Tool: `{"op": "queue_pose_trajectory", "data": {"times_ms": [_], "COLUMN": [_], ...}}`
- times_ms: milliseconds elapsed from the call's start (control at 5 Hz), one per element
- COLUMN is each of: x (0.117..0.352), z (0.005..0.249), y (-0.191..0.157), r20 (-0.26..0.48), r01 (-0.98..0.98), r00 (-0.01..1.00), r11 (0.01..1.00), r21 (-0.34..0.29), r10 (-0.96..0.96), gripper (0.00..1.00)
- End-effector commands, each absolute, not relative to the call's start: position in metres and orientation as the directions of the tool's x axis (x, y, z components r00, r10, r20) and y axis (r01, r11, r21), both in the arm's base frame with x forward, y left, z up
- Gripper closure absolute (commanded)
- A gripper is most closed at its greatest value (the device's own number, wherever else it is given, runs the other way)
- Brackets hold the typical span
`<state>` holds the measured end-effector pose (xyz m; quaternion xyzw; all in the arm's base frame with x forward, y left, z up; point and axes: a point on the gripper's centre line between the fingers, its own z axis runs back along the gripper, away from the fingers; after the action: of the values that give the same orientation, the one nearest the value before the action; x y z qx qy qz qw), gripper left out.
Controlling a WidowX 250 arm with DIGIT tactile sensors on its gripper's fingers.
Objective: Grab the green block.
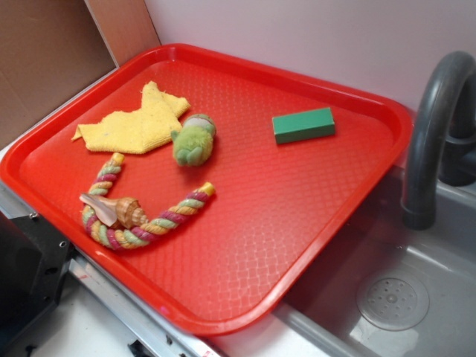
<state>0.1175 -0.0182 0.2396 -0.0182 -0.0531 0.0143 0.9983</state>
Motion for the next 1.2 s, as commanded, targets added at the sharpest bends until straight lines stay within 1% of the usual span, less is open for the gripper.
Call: {"op": "queue_pose_trajectory", "data": {"times_ms": [0, 200, 400, 600, 800, 1000], "x": [0.163, 0.191, 0.221, 0.258, 0.286, 0.311], "z": [0.211, 0.196, 0.179, 0.152, 0.125, 0.098], "y": [-0.026, -0.030, -0.041, -0.058, -0.076, -0.086], "r20": [0.219, 0.259, 0.327, 0.340, 0.320, 0.297], "r01": [0.134, 0.194, 0.249, 0.304, 0.323, 0.386], "r00": [0.966, 0.944, 0.908, 0.889, 0.894, 0.882], "r11": [0.991, 0.979, 0.965, 0.951, 0.946, 0.922], "r21": [0.016, 0.064, 0.078, 0.061, 0.019, -0.006], "r10": [-0.134, -0.204, -0.261, -0.306, -0.312, -0.367], "gripper": [0.00, 0.00, 0.00, 0.00, 0.00, 0.00]}}
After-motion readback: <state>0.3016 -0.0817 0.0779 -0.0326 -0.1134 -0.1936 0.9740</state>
